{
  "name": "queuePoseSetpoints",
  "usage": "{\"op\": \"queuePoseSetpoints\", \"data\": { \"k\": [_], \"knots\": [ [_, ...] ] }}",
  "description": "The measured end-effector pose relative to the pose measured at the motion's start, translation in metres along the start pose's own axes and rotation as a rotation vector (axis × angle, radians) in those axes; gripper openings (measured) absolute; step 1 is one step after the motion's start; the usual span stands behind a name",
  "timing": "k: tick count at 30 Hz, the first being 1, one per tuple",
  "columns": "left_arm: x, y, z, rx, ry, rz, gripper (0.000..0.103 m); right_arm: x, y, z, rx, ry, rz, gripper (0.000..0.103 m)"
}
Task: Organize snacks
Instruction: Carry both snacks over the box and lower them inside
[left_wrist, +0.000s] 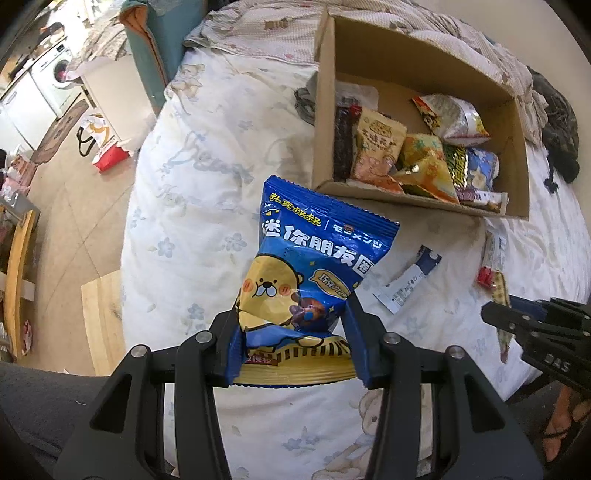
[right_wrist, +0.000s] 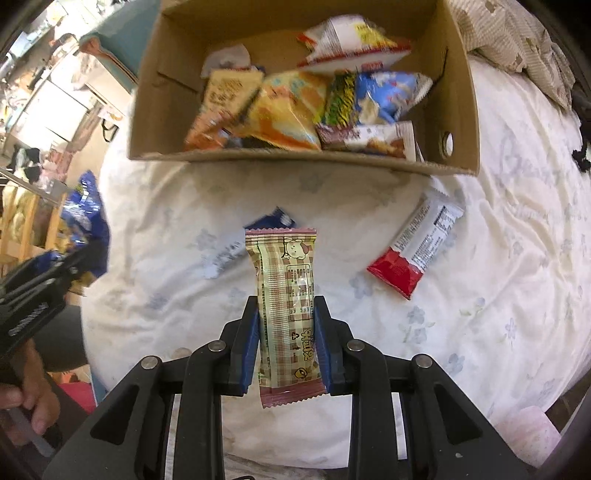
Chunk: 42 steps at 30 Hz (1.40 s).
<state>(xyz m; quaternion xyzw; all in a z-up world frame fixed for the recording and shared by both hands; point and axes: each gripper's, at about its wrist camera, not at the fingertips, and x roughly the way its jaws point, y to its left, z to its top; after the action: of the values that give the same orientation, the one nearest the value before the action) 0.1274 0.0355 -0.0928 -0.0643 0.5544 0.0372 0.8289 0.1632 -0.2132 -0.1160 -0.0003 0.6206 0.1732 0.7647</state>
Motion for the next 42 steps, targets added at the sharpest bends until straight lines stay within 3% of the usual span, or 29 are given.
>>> {"op": "queuePoseSetpoints", "data": {
  "k": [8, 17, 22, 25, 32, 42],
  "knots": [
    [-0.012, 0.012, 0.003, -0.042, -0.083, 0.039, 0.043, -0.039, 0.024, -0.002, -0.02, -0.146, 0.088, 0.029],
    [-0.047, 0.017, 0.011, -0.078, -0.248, 0.018, 0.043, -0.09, 0.043, -0.004, 0.039, -0.408, 0.22, 0.029],
    [-0.058, 0.018, 0.021, -0.104, -0.257, -0.01, 0.043, -0.116, 0.032, -0.003, 0.098, -0.512, 0.293, 0.029],
    [-0.064, 0.014, 0.033, -0.104, -0.238, -0.036, 0.043, -0.128, 0.028, 0.002, 0.106, -0.51, 0.262, 0.029],
    [-0.089, -0.009, 0.07, -0.015, -0.302, -0.045, 0.043, -0.143, 0.01, 0.025, 0.159, -0.549, 0.252, 0.029],
    [-0.079, -0.028, 0.111, 0.036, -0.312, -0.046, 0.043, -0.123, -0.023, 0.067, 0.276, -0.511, 0.271, 0.029]
  ]
}}
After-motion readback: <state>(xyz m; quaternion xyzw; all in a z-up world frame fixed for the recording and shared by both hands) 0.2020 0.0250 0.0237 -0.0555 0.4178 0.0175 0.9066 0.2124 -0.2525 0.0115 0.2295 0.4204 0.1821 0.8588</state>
